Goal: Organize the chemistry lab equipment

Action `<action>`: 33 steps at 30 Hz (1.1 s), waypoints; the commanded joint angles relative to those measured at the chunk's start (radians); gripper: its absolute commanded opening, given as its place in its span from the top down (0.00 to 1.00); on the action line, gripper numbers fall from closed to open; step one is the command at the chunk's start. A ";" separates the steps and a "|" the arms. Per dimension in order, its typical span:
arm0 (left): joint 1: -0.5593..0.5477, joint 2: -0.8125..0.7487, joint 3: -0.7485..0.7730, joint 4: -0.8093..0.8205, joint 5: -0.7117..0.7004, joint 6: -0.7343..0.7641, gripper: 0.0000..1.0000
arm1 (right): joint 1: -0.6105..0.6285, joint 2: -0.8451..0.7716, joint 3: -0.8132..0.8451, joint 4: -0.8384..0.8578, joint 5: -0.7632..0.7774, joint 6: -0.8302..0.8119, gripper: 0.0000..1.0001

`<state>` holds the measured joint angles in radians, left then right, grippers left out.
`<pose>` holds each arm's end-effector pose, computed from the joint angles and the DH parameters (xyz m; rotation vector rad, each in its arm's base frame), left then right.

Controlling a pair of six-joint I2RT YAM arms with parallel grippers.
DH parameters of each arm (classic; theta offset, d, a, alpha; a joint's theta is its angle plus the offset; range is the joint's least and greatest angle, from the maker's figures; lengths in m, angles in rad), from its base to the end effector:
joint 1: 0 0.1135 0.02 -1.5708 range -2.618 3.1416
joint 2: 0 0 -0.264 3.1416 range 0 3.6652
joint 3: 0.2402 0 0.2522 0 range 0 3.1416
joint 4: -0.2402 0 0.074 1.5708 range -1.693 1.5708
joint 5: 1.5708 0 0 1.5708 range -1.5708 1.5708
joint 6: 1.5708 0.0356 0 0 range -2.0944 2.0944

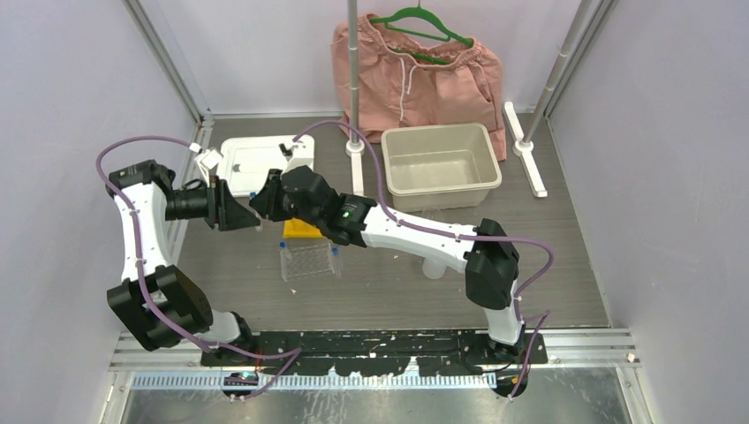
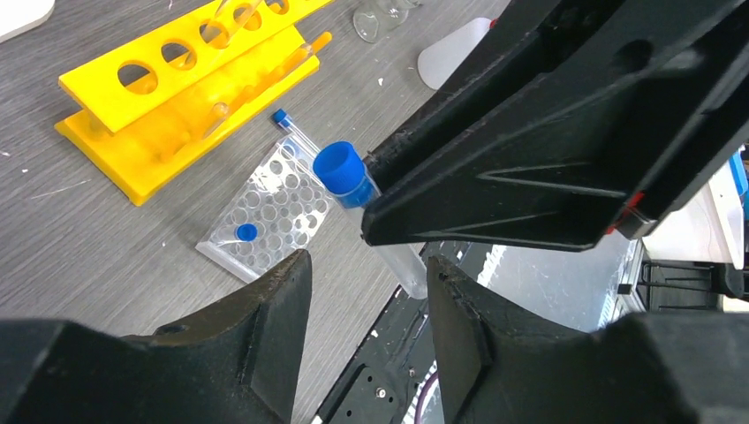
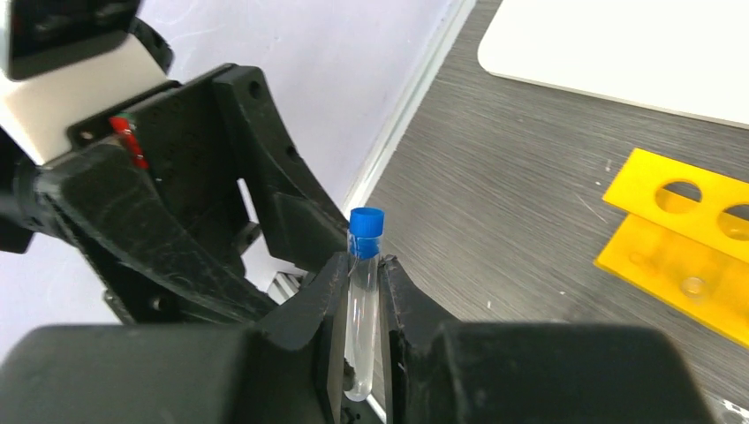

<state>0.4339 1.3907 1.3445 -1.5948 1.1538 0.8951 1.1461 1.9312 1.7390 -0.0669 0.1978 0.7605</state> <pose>0.2078 0.0604 0.3337 0.4558 2.1623 -1.1796 0.2002 0.4256 0.3447 -0.2311 1.9734 1.1291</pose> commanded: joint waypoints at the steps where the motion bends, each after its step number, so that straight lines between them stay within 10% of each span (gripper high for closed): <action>1: -0.006 -0.002 -0.005 -0.134 0.051 -0.002 0.48 | 0.004 -0.002 0.038 0.118 -0.027 0.047 0.99; 11: -0.022 -0.015 -0.042 -0.013 0.010 -0.119 0.74 | 0.003 0.013 0.022 0.177 -0.039 0.062 0.99; 19: -0.022 -0.038 -0.056 0.037 -0.070 -0.104 1.00 | -0.039 0.041 0.161 -0.092 -0.107 0.036 0.56; 33: -0.069 -0.139 -0.088 0.119 -0.122 -0.076 1.00 | -0.084 0.111 0.360 -0.364 -0.340 -0.029 0.56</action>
<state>0.3794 1.2819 1.2648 -1.5211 1.0416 0.8158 1.0557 2.0315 2.0487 -0.3973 -0.0540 0.7551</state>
